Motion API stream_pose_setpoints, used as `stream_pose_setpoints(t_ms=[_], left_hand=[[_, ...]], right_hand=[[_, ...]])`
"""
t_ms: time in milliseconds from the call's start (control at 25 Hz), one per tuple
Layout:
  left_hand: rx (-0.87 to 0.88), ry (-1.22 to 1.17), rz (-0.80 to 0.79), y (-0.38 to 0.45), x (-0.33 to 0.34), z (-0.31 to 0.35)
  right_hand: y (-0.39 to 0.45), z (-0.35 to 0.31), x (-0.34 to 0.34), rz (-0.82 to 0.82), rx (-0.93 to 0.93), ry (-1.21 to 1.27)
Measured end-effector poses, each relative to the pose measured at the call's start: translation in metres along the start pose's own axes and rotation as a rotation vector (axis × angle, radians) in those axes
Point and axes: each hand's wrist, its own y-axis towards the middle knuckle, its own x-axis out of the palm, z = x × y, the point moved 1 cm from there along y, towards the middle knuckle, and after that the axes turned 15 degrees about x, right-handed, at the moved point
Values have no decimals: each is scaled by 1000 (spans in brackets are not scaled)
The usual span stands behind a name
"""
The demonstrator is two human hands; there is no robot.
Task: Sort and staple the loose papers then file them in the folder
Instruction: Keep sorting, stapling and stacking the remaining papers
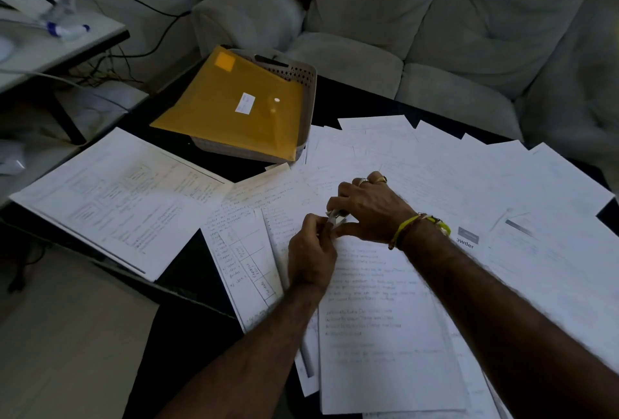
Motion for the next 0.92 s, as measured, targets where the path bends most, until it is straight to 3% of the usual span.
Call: stream_pose_setpoints(t_ms=[440,920], left_hand=[[2,23,-15,0,0,0],[43,32,-11,2,0,2]], right_hand=[[-3,-3,0,-20,58,124],[-9,-13,24,226,210,349]])
